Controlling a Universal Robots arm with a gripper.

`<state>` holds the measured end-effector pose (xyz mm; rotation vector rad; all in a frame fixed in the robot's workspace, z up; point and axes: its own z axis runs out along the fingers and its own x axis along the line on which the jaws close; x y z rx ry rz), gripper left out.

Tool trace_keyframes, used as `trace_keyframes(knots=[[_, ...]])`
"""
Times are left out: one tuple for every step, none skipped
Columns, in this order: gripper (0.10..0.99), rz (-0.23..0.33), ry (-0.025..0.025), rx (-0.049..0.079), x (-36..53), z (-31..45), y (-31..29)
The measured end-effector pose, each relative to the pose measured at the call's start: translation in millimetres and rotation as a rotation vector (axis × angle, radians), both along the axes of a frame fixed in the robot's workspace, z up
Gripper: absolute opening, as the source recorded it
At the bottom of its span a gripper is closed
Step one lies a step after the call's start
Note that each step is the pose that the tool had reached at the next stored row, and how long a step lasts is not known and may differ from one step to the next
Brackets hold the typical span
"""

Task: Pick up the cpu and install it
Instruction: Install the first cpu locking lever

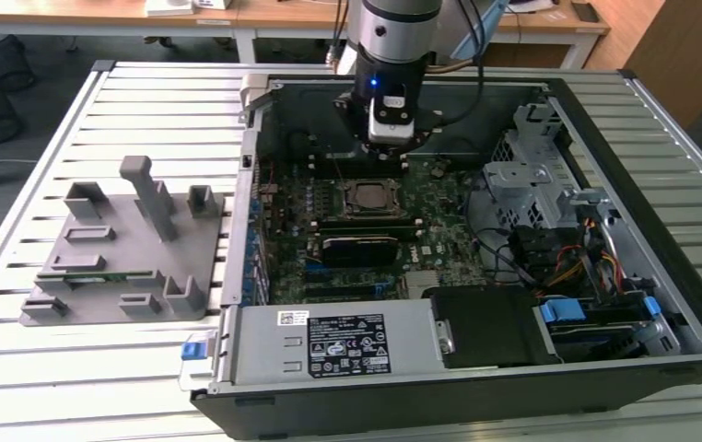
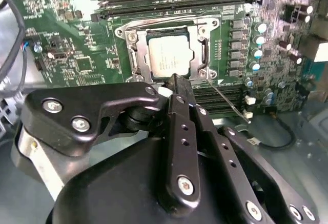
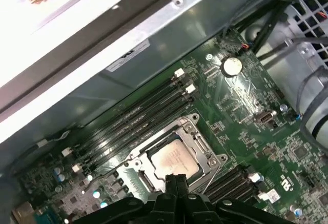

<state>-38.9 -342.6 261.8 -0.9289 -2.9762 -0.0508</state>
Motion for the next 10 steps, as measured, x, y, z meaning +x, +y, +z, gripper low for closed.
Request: trace_keyframes(knots=[[0.106,0.018,-0.0001,0.000,0.0,-0.1,0.0],[0.106,0.036,-0.0001,0.000,-0.1,-0.3,0.0],[0.106,0.054,-0.0002,0.000,-0.1,-0.5,0.0],[0.106,0.072,-0.0003,0.000,0.0,-0.7,0.0],[0.106,0.090,-0.0003,0.000,0.0,-0.9,0.0],[0.106,0.109,-0.0003,0.000,0.0,-1.1,0.0],[0.106,0.127,-0.0003,0.000,0.0,-1.3,0.0],[0.106,0.145,-0.0003,0.000,0.0,-1.6,0.0],[0.106,0.163,-0.0003,0.000,0.0,-1.8,0.0],[0.106,0.181,-0.0003,0.000,0.0,-2.0,0.0]])
